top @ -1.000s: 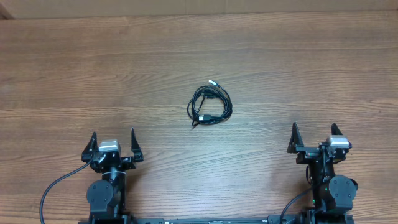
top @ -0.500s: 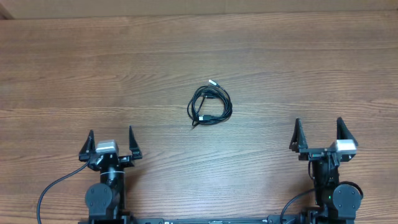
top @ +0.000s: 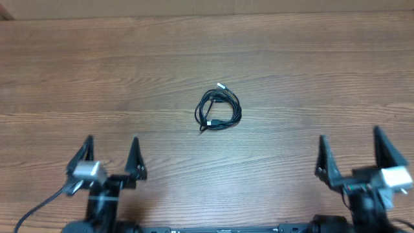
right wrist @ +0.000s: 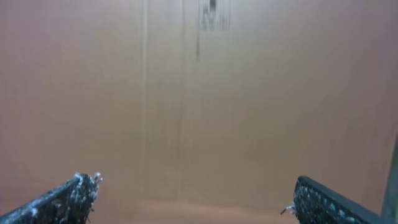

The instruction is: Untangle cables

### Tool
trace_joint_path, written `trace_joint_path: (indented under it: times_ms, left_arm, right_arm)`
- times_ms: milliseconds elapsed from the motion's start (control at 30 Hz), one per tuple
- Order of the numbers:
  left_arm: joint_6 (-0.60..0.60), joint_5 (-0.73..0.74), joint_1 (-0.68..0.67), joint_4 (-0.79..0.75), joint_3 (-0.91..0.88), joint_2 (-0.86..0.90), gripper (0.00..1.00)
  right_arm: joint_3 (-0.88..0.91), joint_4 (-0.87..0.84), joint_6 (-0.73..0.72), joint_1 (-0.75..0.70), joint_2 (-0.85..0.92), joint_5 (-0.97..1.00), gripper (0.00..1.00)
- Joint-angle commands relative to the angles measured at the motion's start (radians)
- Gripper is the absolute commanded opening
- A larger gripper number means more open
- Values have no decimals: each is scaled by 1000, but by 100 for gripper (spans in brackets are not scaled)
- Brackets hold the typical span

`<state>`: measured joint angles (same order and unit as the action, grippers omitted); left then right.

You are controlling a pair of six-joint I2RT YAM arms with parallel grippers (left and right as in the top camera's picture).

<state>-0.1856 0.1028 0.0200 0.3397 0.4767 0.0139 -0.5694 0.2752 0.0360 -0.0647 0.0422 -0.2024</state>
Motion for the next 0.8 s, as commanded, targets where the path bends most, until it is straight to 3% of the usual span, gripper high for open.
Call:
trace_joint_path:
  times_ms: [0, 133, 200, 333, 533, 767]
  left_arm:
    - [-46, 27, -1, 79, 118, 18, 99]
    - [-141, 42, -1, 178, 229, 94, 100]
    - [-156, 119, -1, 204, 278, 173, 100]
    - [-161, 313, -1, 203, 370, 351, 100]
    - [-182, 505, -1, 205, 557, 565, 100]
    - [-181, 605, -1, 211, 616, 624, 100]
  right_arm:
    - [-136, 89, -14, -1, 53, 2, 100]
    - [-302, 289, -68, -1, 130, 1, 100]
    - [-365, 351, -105, -1, 174, -69, 100]
    - [-452, 361, -119, -1, 242, -280, 100]
    - [-517, 362, -118, -1, 256, -366, 100]
    - [-525, 382, -118, -1, 256, -489, 100]
